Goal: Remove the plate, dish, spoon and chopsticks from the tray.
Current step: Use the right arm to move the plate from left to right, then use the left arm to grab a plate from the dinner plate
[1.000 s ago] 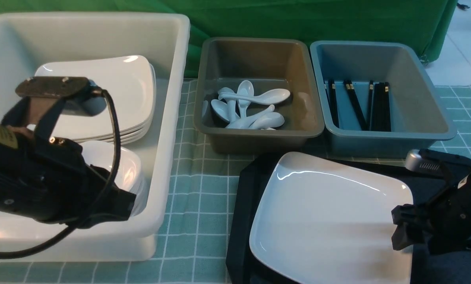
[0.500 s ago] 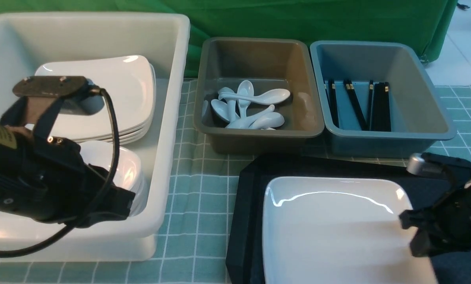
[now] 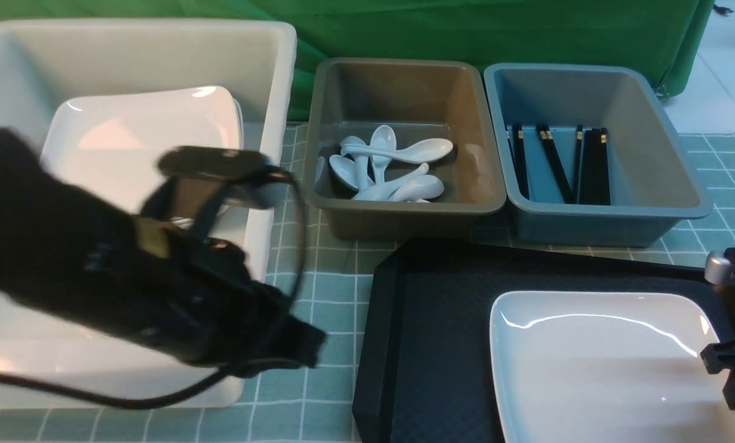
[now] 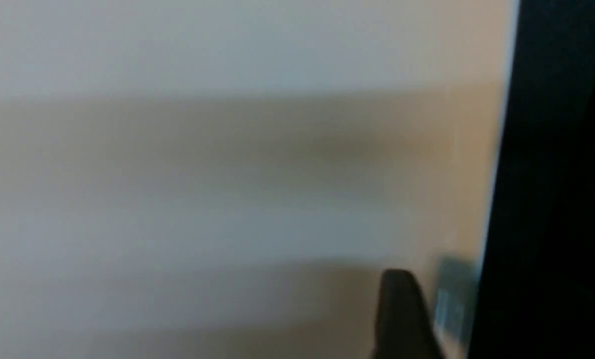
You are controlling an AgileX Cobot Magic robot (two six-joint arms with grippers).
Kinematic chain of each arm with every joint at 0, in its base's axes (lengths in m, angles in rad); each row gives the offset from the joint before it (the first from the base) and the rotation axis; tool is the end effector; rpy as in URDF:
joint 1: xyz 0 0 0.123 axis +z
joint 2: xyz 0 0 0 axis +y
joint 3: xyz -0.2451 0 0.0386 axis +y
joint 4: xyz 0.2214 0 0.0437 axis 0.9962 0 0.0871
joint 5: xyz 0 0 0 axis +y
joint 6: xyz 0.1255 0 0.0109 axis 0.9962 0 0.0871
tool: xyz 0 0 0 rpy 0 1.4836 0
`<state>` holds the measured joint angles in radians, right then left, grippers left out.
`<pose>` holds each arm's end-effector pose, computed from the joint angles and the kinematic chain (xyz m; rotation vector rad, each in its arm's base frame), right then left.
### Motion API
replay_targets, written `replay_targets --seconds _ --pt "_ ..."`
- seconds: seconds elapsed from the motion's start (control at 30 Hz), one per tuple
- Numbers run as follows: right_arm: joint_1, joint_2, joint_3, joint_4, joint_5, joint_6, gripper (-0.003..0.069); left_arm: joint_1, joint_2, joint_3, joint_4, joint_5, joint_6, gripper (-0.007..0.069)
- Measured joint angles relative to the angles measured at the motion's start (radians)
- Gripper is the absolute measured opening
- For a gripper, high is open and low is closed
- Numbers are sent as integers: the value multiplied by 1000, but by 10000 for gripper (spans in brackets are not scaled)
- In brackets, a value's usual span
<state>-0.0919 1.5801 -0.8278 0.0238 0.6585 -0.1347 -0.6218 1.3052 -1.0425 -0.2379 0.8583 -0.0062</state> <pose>0.2622 -0.0223 0.1262 -0.0373 2.8938 -0.0163 0.2006 -0.1714 0.2487 0.6687 2.5696 -0.5076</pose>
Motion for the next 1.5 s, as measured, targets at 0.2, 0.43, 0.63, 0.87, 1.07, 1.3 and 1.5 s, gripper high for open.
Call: replay_targets --seconds 0.2,0.43,0.63,0.87,1.07,1.3,1.5 --pt "11 -139 -67 -4 151 19 552 -58 224 -232 3 36 -9 12" --pt "11 -438 -75 -4 156 23 151 -88 483 -471 14 45 -9 83" --pt "11 -591 -75 -2 179 38 26 -88 700 -660 25 67 -15 304" --pt "11 -622 -75 -2 202 39 26 -88 882 -813 26 42 -19 551" --pt "11 -623 -75 -2 195 39 37 -88 974 -845 -8 26 -20 608" --pt "11 -624 -75 -2 174 39 66 -89 1008 -847 -142 14 6 537" --pt "11 -624 -75 -2 159 39 71 -89 1026 -857 -161 6 18 386"
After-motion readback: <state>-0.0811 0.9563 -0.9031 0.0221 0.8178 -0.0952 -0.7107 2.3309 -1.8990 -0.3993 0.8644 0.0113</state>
